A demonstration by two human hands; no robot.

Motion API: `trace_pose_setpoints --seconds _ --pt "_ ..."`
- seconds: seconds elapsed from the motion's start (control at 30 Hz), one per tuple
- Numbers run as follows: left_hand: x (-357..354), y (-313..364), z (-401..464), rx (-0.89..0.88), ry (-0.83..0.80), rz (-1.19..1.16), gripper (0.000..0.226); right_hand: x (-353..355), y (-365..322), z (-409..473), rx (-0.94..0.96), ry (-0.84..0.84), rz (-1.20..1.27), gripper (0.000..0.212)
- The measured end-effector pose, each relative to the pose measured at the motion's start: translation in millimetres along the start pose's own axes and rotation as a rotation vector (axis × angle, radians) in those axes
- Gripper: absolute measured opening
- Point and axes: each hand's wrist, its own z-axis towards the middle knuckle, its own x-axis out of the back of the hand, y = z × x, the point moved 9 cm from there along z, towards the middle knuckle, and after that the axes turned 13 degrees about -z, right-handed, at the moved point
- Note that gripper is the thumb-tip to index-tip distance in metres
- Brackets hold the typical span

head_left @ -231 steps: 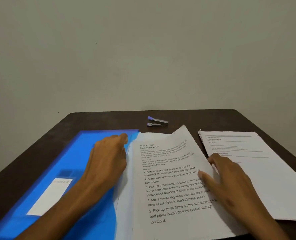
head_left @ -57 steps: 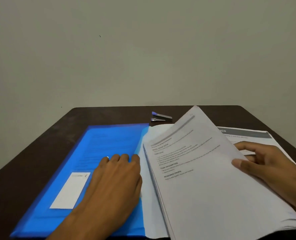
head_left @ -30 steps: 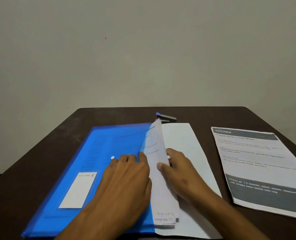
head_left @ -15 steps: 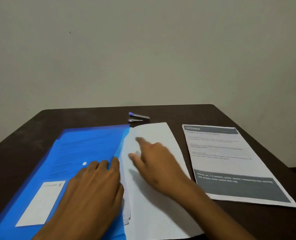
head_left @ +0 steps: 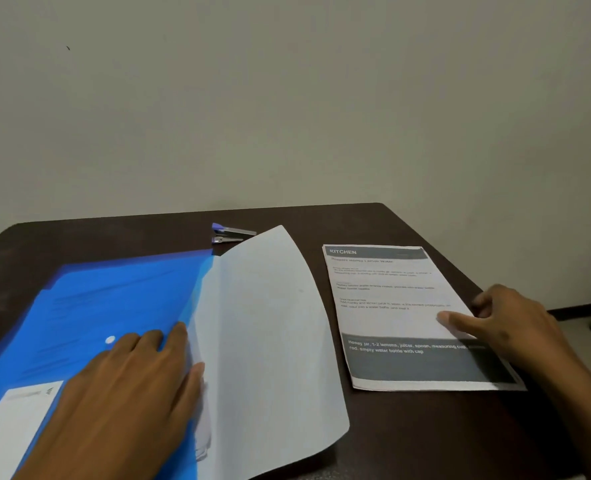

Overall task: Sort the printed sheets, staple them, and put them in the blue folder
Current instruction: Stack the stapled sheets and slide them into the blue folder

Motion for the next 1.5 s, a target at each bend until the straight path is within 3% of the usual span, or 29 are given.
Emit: trace_pose_setpoints --seconds 0.13,0.2,0.23,0.27,0.37,0.5,0.8,1.03,1.2,1.3,1.5 --pt "3.2 5.3 -1.9 -0.034 -0.036 0.020 0.042 -12.0 -9.5 4.3 -0.005 -0.071 0.079 0.046" --pt "4.2 12.6 -2.9 -0.018 -0.160 -0.086 0.064 -15.9 -12.1 4.8 0.016 -0.086 0.115 0.038" --pt "13.8 16.5 -0.9 -0.067 -0.035 -0.117 0.069 -17.5 -13.8 3.8 0.034 -0.088 0.125 0.033" --pt "15.7 22.5 -0.5 -0.078 -0.026 -0.127 0.070 -18.6 -14.7 2.4 0.048 -0.079 0.136 0.028" --pt "14.1 28.0 1.4 -0.010 -0.231 -0.097 0.069 -7.3 -15.5 -4.7 0.079 0.013 0.271 0.026" --pt "8.3 25.8 3.2 0.021 -0.313 -0.109 0.067 23.9 -7.9 -10.9 0.055 0.155 0.463 0.026" --pt "4.2 22.3 -1.9 0.047 -0.338 -0.096 0.069 -12.3 -15.0 -3.1 0.028 0.032 0.307 0.037" --pt "4.0 20.8 -3.6 0.058 -0.327 -0.078 0.068 -17.3 -30.9 2.0 0.066 0.076 0.093 0.053" --pt "4.1 22.7 -6.0 0.046 -0.340 -0.071 0.068 -25.8 -22.7 11.6 0.043 0.010 0.187 0.036" --pt "5.3 22.0 -7.2 0.047 -0.336 -0.085 0.068 -24.2 -19.7 8.3 0.022 0.049 0.158 0.031" --pt "14.1 18.9 -8.4 0.082 -0.322 -0.096 0.066 -27.2 -29.1 -15.6 0.016 0.156 0.068 0.042"
